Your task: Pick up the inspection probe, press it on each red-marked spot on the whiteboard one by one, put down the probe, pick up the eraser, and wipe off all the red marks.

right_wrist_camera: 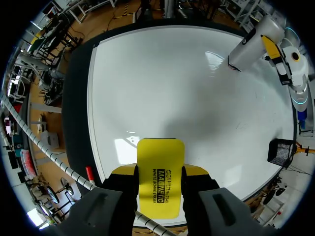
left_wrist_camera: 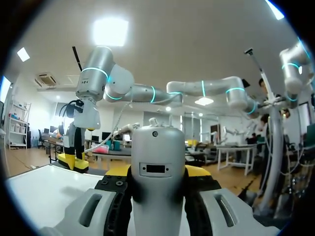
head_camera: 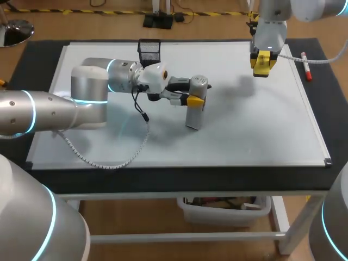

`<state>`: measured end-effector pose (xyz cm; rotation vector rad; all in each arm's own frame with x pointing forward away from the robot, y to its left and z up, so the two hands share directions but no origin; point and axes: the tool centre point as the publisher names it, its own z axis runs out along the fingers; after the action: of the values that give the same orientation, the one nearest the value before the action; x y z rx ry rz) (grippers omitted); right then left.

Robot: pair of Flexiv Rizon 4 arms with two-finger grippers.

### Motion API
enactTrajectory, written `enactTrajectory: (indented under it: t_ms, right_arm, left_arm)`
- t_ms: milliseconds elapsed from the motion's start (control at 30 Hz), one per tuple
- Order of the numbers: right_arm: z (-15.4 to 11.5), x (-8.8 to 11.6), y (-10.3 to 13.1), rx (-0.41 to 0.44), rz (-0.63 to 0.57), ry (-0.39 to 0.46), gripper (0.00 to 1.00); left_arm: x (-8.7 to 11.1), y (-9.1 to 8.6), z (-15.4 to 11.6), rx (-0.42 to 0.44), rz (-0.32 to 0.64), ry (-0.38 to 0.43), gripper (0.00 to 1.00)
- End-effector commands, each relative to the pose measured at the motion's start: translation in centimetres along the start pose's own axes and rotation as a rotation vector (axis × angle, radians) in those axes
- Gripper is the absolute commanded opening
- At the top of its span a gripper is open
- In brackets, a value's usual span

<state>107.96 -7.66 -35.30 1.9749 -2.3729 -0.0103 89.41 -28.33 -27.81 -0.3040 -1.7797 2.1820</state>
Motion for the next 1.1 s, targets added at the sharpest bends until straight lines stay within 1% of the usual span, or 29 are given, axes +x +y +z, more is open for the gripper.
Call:
enactTrajectory:
  t_ms: [33,833,900,967,1100]
  right_arm:
    - [-0.2,0.1,-0.1,-0.001,-0.003,0.003,0.0]
    - [-0.2,0.1,-0.1,-0.001,-0.003,0.003,0.0]
    - [-0.2,0.1,-0.1,-0.001,-0.003,0.003,0.0]
    - [-0.2,0.1,-0.1,-0.001,-0.003,0.003,0.0]
    - [-0.2,0.1,-0.1,-0.001,-0.003,0.003,0.0]
  left_arm:
    - [-0.2,0.1,-0.1,0.001,-0.004,0.004,0.0]
    - [-0.2,0.3,-0.4,-0.022,-0.02,0.008,0.0]
    - [-0.2,0.0,-0.3,-0.018,-0.013,0.008,0.0]
    - [-0.1,-0.8,-0.5,-0.018,0.004,0.004,0.0]
    - [0.2,-2.5,-2.4,-0.036,0.044,-0.036,0.0]
